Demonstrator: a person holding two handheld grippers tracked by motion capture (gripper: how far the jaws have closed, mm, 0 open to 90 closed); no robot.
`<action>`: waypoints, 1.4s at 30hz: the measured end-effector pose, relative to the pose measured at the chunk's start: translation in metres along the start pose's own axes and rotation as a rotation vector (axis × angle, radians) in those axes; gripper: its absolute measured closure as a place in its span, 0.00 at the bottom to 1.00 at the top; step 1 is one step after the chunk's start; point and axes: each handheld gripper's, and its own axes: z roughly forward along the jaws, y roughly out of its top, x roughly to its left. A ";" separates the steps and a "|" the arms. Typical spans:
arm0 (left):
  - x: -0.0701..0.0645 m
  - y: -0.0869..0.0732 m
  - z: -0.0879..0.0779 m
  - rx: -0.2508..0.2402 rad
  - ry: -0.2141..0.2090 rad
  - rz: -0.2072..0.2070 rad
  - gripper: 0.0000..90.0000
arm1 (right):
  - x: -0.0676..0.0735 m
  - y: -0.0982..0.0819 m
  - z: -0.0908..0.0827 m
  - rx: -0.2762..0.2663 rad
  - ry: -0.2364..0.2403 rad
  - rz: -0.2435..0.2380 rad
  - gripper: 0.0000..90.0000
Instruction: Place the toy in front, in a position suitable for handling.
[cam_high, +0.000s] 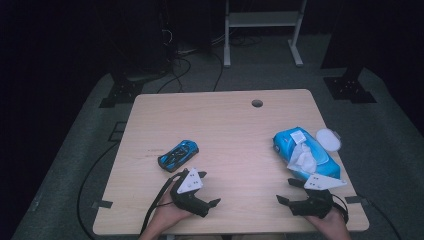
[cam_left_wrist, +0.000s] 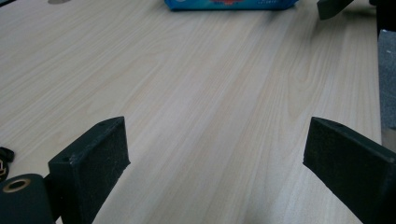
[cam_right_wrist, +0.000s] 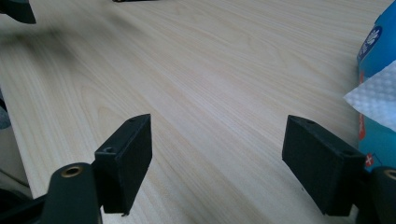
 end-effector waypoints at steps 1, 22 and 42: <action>0.001 0.000 -0.001 -0.005 0.006 0.002 0.07 | 0.000 0.000 0.000 0.000 0.000 0.001 0.26; 0.052 -0.018 -0.043 -0.070 0.180 -0.022 0.07 | 0.003 0.001 0.004 0.012 0.012 -0.009 0.26; 0.118 -0.040 -0.032 -0.018 0.301 -0.133 0.07 | 0.008 0.003 0.009 0.028 0.030 -0.021 0.26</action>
